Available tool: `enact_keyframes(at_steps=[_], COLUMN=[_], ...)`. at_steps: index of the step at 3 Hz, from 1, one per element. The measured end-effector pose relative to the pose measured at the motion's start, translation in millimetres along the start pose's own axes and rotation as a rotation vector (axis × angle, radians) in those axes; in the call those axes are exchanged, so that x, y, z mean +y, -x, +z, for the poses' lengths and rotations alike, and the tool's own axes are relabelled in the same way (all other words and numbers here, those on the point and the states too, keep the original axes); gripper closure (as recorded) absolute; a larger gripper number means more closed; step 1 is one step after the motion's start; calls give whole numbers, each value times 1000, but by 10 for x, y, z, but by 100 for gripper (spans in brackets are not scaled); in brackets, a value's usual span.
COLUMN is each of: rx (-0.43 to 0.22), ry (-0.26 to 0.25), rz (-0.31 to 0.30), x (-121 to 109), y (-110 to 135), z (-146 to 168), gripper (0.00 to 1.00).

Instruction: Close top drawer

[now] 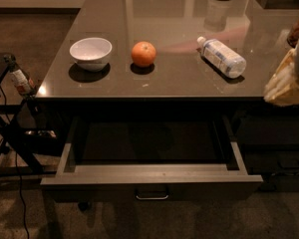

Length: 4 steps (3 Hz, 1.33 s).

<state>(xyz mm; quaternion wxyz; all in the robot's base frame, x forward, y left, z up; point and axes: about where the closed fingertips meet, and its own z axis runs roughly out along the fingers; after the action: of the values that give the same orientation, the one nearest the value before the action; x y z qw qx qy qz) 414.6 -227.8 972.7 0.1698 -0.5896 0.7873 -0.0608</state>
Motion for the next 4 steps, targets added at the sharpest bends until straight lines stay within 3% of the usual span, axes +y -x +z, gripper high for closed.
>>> enact_keyframes(at_steps=[2,3,4], rx=[15,22,21], ry=[75,128,130], rz=[56,72,71], x=[429,514,516], y=[-338,-433,-430], z=[526,907,903], gripper=[100,100,100])
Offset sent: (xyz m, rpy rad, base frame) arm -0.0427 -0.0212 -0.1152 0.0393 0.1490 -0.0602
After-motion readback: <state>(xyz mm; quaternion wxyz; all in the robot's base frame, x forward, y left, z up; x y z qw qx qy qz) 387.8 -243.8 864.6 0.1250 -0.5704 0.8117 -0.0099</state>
